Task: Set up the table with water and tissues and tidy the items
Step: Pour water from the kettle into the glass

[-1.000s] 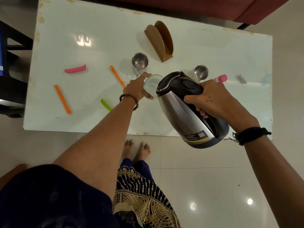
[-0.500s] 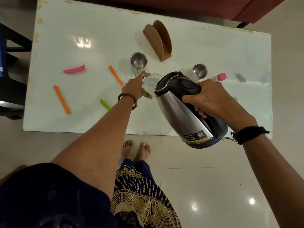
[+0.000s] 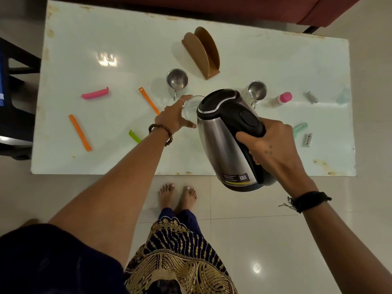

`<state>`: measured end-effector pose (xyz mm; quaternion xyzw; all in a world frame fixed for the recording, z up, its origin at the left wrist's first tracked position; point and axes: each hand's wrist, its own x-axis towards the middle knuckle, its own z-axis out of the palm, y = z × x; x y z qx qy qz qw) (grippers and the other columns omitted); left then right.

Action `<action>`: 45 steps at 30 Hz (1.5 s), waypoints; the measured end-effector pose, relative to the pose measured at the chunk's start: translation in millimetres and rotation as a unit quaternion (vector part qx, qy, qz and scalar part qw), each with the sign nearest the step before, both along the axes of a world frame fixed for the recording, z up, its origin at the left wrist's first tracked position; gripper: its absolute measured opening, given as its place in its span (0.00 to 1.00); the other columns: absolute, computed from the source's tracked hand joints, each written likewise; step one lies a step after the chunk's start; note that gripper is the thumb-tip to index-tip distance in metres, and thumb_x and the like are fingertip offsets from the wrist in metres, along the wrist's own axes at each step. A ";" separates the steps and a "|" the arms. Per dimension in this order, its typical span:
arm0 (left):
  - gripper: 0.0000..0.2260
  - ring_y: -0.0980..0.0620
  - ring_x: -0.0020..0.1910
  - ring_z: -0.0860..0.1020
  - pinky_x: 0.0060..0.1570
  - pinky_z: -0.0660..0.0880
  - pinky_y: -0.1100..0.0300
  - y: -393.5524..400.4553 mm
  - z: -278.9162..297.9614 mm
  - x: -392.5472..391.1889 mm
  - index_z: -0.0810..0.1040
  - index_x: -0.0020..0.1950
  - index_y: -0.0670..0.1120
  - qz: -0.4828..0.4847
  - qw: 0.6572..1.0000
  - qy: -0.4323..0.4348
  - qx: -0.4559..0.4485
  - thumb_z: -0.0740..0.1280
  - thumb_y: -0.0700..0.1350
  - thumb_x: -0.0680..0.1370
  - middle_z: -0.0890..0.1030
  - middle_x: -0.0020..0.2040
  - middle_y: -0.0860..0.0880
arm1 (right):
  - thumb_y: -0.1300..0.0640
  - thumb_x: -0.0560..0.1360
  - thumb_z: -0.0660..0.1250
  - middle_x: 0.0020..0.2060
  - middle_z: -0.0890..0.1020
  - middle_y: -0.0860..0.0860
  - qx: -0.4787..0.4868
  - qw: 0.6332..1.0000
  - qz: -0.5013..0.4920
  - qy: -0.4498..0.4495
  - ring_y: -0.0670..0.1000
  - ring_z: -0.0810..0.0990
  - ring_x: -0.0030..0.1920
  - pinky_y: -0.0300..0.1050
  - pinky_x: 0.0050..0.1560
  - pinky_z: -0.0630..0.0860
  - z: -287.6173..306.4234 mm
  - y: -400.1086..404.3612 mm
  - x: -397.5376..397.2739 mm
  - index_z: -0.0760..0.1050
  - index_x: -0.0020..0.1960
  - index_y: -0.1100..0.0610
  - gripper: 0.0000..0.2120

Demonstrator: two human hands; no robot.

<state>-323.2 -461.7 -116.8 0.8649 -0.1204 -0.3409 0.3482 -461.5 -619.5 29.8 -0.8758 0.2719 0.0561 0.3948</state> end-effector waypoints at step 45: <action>0.17 0.37 0.56 0.77 0.53 0.73 0.52 693.7 23.0 196.5 0.74 0.64 0.42 0.431 0.877 -0.113 0.177 0.59 0.35 0.76 0.79 0.58 0.37 | 0.54 0.69 0.68 0.24 0.72 0.41 0.273 0.916 -0.043 -0.291 0.40 0.71 0.25 0.31 0.26 0.70 -32.6 697.2 332.3 0.72 0.36 0.51 0.06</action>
